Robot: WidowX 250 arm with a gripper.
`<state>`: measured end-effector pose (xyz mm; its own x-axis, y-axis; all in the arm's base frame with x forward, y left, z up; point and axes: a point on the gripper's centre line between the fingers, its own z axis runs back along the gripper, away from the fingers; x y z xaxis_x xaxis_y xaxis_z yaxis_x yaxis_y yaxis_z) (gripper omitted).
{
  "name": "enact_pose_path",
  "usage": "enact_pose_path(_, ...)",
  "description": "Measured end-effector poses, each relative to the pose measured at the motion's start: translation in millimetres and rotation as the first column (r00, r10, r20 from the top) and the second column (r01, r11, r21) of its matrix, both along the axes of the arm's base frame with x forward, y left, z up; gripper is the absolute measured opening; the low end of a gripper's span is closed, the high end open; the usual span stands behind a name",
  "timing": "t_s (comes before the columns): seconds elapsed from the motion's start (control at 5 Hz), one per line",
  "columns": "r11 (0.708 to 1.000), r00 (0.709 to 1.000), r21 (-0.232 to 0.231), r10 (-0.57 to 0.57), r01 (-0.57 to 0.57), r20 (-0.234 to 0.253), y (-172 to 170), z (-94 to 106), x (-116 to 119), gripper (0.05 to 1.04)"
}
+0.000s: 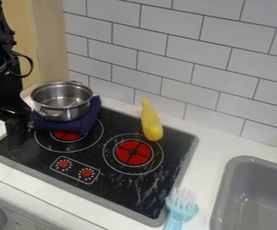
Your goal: Move the blue brush to the lower left side of the stove
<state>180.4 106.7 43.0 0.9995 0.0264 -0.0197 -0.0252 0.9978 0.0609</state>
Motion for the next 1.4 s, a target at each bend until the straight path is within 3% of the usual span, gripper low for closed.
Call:
enact_pose_path(0.2, 1.000, 0.999, -0.020, -0.001, 0.001, -0.041, -8, -8.2, -12, 0.999)
enact_pose_path(0.4, 0.999, 0.999, -0.018, -0.036, 0.036, -0.039, -38, 2.2, -3, 0.999)
enact_pose_path(0.8, 0.983, 0.982, 0.011, -0.185, 0.185, 0.021, -113, 24.7, 5, 0.999)
enact_pose_path(1.0, 0.957, 0.957, 0.017, -0.290, 0.290, 0.025, -159, 21.9, -2, 0.999)
enact_pose_path(1.4, 0.941, 0.941, 0.009, -0.337, 0.337, -0.006, -194, -1.4, -9, 0.999)
